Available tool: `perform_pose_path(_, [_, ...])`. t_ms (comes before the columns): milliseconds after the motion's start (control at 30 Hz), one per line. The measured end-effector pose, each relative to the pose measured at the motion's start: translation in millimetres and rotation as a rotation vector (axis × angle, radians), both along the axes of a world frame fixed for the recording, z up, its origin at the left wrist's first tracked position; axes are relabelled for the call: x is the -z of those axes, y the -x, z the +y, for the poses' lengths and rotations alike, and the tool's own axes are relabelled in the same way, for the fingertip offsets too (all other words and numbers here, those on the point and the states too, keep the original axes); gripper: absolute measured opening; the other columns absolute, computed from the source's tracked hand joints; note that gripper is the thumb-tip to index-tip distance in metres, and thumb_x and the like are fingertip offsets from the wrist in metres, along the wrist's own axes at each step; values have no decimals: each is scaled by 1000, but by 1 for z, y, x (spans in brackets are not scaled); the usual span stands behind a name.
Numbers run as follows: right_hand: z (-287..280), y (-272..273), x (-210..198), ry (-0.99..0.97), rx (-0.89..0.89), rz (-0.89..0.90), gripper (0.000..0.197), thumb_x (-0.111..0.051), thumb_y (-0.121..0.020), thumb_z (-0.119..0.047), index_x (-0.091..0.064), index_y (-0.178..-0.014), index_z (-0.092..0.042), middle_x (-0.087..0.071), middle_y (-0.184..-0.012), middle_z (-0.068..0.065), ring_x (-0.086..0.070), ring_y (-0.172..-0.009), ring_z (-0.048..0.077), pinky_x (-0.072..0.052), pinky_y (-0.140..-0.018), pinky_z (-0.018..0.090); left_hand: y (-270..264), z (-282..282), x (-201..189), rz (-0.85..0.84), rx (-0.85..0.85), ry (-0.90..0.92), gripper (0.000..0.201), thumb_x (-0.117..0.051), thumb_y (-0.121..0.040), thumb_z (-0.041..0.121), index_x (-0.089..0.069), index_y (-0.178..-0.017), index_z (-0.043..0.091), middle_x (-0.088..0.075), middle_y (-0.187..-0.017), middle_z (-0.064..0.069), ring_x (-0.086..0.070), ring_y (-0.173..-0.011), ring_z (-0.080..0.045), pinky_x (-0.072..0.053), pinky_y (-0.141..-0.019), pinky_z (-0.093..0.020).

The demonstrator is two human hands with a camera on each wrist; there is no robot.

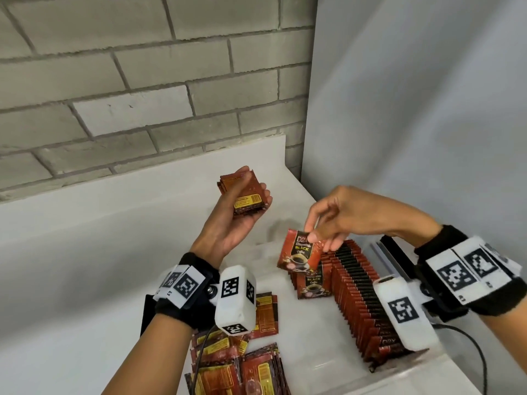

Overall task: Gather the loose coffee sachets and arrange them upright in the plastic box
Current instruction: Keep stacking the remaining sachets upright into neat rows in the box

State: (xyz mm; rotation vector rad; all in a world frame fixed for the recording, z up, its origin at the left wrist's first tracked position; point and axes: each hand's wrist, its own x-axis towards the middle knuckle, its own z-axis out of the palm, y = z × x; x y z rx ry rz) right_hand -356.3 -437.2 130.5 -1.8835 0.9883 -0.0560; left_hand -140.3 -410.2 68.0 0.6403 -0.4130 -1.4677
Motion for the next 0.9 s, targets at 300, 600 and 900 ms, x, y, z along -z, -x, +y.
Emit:
perform_pose_path(300, [13,-12,14,307,-156,394,7,-77,-79,-22,-74,-85,-21,-72,-77,-2,-66,-62,11,-51,-63,17,2,1,1,-8,36,-23,26,-48,-92,2,-63,-111,9,-62,-94,-14,-60,-85,-25,-58,-76,-39])
perform_pose_path(600, [17,-17,25,396,-263,477,9,-81,-73,-22,-74,-79,-24,-57,-66,-16,-58,-69,5,-54,-80,33,3,1,3,-109,62,-21,32,-48,-90,-2,-64,-112,16,-68,-100,-8,-65,-90,-22,-58,-76,-36])
perform_pose_path(900, [13,-17,31,397,-313,495,12,-82,-71,-25,-75,-81,-24,-59,-66,-16,-58,-72,4,-52,-83,33,5,1,4,-169,100,17,38,-51,-88,-8,-63,-113,18,-70,-103,-9,-69,-92,-23,-59,-76,-36])
